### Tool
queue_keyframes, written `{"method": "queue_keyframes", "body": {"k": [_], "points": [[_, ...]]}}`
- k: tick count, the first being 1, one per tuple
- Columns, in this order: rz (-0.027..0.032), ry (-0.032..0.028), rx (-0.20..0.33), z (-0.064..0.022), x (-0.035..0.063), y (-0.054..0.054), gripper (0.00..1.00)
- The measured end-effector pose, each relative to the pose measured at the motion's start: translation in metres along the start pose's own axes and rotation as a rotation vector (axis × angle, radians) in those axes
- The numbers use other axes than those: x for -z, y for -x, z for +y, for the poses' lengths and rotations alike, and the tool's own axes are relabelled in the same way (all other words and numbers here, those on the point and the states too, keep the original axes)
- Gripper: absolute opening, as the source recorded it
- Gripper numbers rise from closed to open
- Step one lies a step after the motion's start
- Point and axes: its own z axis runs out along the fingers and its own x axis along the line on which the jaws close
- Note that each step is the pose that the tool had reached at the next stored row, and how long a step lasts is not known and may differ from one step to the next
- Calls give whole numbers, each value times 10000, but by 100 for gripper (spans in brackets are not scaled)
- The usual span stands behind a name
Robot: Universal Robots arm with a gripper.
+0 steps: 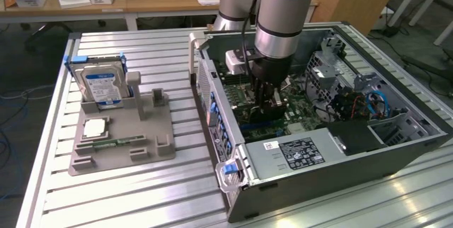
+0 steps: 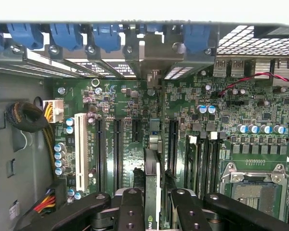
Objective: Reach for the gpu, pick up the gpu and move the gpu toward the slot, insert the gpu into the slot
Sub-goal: 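Insert the gpu into the slot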
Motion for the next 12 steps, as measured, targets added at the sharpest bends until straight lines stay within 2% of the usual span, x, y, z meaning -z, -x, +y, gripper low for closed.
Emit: {"method": "queue_keyframes", "body": {"k": [12], "points": [[5, 0, 1, 5, -60, 0, 26]]}}
